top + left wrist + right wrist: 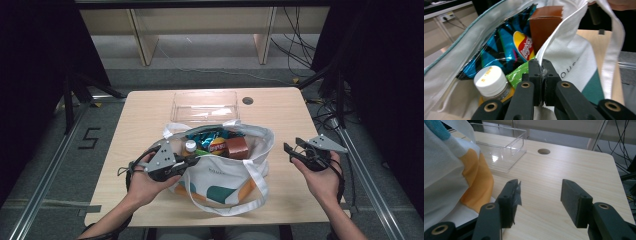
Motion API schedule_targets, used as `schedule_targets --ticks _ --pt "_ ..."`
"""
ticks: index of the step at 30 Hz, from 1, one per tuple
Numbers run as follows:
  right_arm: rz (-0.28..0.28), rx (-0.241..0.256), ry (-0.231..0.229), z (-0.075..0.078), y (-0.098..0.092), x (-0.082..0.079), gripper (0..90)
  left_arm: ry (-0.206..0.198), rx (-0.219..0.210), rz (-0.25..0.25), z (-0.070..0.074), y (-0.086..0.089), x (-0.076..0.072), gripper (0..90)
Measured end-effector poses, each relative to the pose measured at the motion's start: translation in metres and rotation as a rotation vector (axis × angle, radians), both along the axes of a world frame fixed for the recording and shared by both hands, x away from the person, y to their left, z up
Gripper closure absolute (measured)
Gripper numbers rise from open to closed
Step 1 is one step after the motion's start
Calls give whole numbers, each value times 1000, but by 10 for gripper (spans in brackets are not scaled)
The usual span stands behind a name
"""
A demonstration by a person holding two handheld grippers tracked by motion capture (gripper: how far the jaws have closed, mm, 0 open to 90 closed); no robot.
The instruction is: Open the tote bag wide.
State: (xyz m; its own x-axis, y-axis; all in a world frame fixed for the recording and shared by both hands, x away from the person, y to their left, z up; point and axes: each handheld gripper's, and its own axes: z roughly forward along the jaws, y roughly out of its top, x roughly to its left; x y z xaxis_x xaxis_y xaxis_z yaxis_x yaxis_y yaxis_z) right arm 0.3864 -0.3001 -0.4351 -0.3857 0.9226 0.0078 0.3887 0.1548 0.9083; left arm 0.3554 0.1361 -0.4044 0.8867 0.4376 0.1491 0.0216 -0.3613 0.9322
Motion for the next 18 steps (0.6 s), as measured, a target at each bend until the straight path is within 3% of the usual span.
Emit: schedule_targets --ticks 2,4,7,10,14,16,18 --pt "-9 25 29 0 1 -2 490 -28 16 -60 2 2 -2 877" --pt "2 4 11 0 -1 0 491 -38 29 -81 3 2 -3 877" --pt "-3 16 35 0 1 -1 491 -35 53 -123 3 1 -4 878" --pt "1 8 16 0 0 0 491 -26 67 -146 2 0 -5 878" --pt "-4 15 38 0 1 -1 490 31 88 -174 -5 -5 -5 878" --pt "-1 19 25 -1 1 0 491 36 95 -184 -6 -6 -4 878" --pt "4 17 21 -1 1 0 491 101 97 -184 -11 -9 -3 878"
